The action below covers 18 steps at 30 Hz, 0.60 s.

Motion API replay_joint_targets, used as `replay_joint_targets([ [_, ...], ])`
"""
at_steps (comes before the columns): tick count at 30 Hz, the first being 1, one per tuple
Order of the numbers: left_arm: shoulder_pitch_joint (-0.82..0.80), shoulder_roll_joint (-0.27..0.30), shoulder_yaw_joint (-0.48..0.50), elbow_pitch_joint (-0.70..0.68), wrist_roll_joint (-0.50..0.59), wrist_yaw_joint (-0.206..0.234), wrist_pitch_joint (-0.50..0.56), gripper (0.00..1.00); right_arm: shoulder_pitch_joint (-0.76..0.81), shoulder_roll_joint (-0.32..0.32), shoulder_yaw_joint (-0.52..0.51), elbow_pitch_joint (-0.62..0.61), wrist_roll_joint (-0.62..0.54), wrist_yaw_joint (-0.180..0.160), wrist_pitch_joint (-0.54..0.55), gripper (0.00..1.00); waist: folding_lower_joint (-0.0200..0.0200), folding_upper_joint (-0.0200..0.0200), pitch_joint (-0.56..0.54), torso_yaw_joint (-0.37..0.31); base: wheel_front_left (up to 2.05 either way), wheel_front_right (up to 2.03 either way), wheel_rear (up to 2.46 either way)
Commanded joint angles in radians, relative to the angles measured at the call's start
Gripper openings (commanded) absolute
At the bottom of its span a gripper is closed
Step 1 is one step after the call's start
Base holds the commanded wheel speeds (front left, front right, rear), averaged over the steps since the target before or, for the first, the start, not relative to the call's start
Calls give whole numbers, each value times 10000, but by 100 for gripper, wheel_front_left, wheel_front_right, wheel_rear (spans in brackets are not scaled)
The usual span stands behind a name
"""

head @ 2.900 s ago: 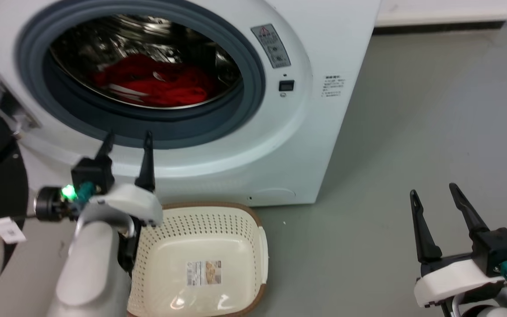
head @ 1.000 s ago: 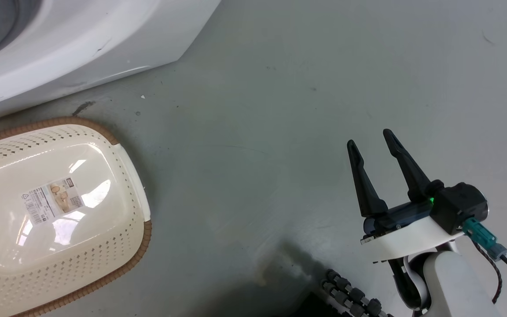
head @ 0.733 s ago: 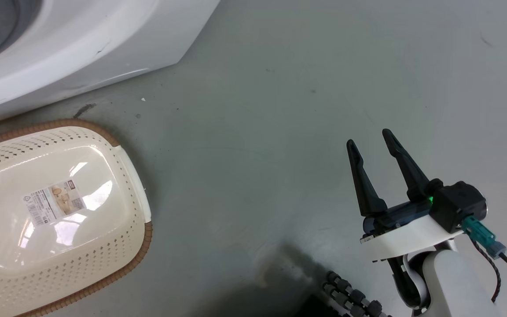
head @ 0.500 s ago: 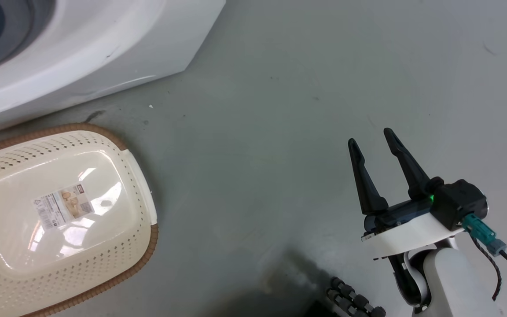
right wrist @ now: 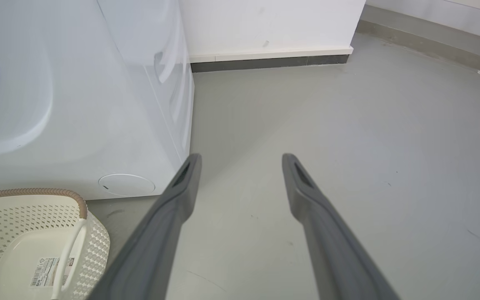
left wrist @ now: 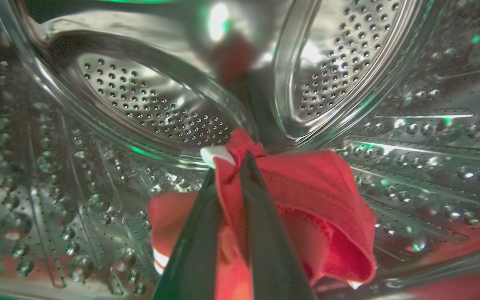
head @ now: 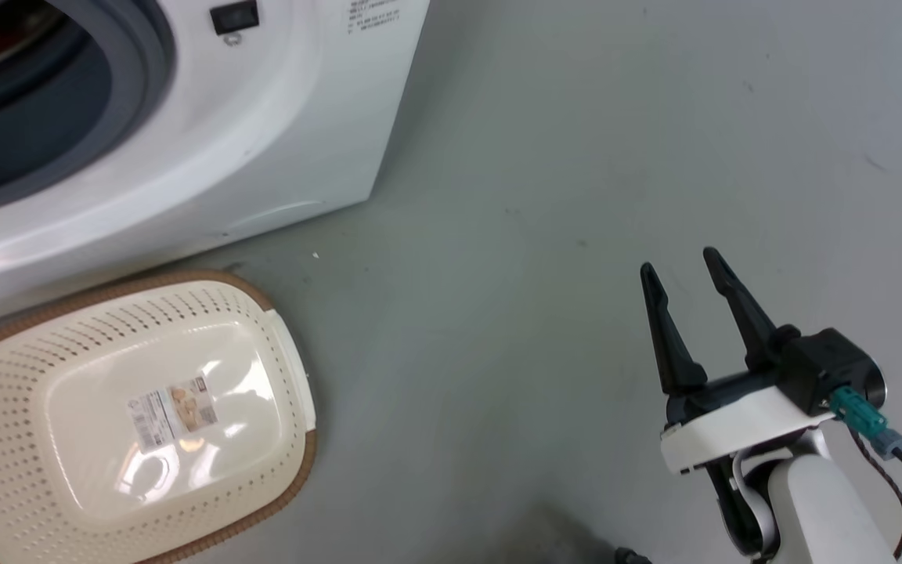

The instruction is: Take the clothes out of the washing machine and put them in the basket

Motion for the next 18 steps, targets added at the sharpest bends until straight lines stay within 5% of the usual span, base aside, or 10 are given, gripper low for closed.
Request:
replay_joint_targets([
  [1, 249, -29, 91, 82, -89, -25, -278, 0, 202, 15, -48, 9, -72, -7, 62, 100, 0, 0, -491, 137, 0, 0, 0],
  [18, 3186, -1816, 417, 751, -1312, -190, -2867, 0, 1435, 15, -518, -242, -360, -7, 1020, 100, 0, 0, -3033, 880, 0, 0, 0],
])
